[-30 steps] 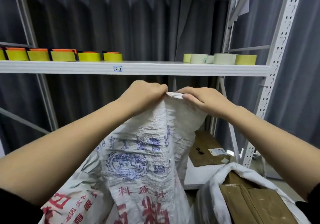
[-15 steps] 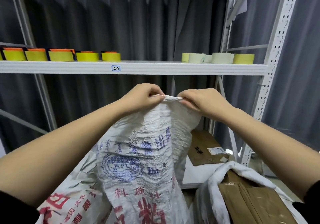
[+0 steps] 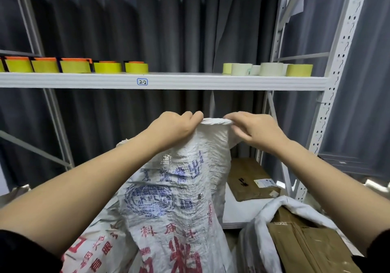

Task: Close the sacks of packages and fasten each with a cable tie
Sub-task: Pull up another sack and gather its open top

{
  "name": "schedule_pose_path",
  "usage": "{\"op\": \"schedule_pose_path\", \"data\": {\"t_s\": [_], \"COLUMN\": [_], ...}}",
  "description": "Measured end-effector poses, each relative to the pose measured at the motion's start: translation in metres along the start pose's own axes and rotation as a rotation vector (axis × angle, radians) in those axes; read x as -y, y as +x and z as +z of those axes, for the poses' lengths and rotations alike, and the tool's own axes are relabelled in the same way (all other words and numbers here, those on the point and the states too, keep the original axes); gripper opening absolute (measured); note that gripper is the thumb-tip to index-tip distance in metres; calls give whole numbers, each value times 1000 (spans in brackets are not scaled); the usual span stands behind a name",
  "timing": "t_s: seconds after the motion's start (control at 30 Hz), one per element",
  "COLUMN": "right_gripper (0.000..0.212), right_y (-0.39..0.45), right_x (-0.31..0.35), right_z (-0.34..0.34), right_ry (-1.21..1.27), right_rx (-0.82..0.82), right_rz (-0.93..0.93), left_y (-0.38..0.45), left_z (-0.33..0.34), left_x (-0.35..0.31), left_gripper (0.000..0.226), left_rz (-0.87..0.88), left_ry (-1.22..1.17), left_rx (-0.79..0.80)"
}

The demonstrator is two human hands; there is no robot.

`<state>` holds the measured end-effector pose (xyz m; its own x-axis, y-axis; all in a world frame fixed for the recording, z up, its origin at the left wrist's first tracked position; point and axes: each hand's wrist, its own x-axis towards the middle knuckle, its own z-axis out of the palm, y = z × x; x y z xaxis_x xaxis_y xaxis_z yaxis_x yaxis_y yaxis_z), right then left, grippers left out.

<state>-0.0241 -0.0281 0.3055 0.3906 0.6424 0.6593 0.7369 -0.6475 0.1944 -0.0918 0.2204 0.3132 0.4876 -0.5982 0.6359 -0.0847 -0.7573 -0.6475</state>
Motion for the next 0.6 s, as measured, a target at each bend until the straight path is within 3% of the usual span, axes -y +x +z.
{"op": "schedule_pose_path", "data": {"t_s": [0.07, 0.2, 0.3, 0.47, 0.53, 0.6], "right_gripper": [54, 36, 29, 21, 24, 27], "right_y": [11, 31, 28, 16, 13, 11], "right_x": [13, 30, 28, 18, 11, 7], "right_z": [-9, -10, -9, -9, -9, -8], "right_ry": [-4, 102, 24, 93, 95, 76], "right_rx": [117, 283, 243, 118, 104, 101], "right_rz": [-56, -29, -13, -17, -1, -3], "left_y": [1, 13, 13, -2, -10, -15], "left_z": [4, -2, -11, -13, -13, -11], "left_x": [-1, -6, -3, 15, 24, 26], "left_gripper": [46, 33, 23, 21, 25, 29], "left_rz": [51, -17, -222, -332, -356, -271], "left_ry": [18, -148, -493, -1036, -1012, -697], "left_rx": [-33, -3, 257, 544, 531, 439]}}
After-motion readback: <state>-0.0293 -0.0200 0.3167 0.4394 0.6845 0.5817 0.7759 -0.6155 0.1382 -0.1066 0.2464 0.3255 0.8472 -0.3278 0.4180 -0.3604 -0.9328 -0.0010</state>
